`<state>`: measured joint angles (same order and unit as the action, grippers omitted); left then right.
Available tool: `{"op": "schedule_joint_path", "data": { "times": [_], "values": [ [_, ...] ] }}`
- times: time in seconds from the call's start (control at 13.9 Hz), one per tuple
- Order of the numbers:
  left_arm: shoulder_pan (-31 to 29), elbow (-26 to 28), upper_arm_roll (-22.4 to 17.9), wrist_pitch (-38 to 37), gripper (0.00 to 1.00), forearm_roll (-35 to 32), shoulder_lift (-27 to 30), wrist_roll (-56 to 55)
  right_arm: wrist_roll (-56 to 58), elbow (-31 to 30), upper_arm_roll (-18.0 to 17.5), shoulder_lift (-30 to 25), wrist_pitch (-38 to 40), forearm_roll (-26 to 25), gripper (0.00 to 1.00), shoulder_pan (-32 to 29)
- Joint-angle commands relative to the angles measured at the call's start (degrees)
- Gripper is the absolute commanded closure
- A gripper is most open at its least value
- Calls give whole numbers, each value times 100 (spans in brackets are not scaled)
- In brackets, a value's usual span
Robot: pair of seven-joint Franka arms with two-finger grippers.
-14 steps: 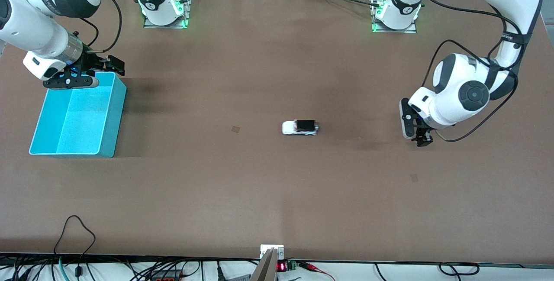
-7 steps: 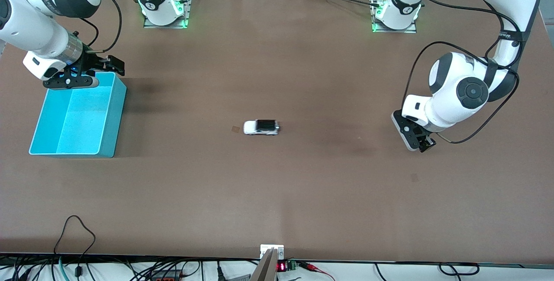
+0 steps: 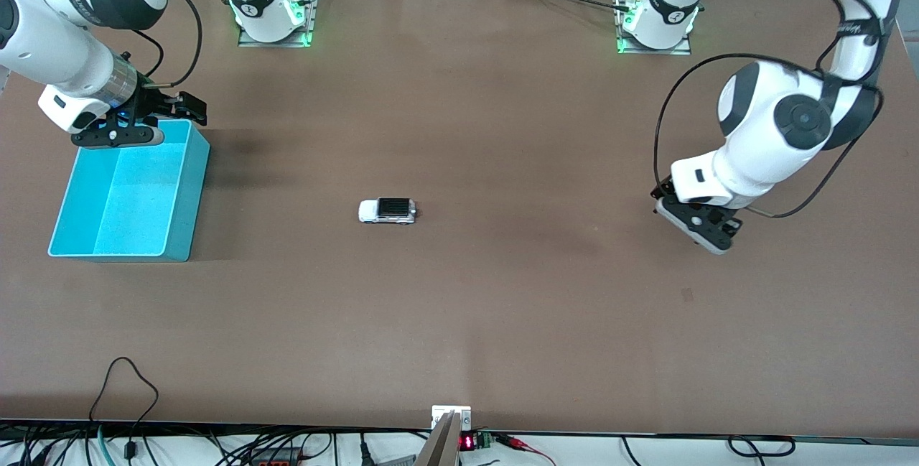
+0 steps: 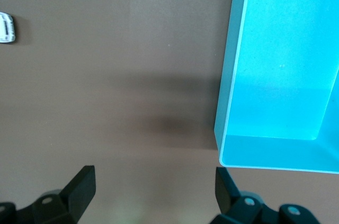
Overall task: Wind and store white jeep toy
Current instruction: 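Raise and withdraw the left gripper as the jeep rolls toward the bin, then move the right gripper from the bin to above the jeep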
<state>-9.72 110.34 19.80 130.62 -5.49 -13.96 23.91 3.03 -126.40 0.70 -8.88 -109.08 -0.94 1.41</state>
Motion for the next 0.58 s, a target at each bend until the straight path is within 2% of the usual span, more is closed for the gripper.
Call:
{"op": "schedule_joint_path", "data": {
  "times": [0.0,0.22,0.5],
  "values": [
    [303,-337,-519,-90,0,223,86,-465,84,10,-8,-43,71,50,0,-18],
    [559,-539,-1178,-230,0,907,200,-615,84,10,-8,-43,71,50,0,-26],
    [752,-1408,-1724,-1326,0,962,183,-1245,92,2,-8,-43,71,50,0,-26]
  ]
}}
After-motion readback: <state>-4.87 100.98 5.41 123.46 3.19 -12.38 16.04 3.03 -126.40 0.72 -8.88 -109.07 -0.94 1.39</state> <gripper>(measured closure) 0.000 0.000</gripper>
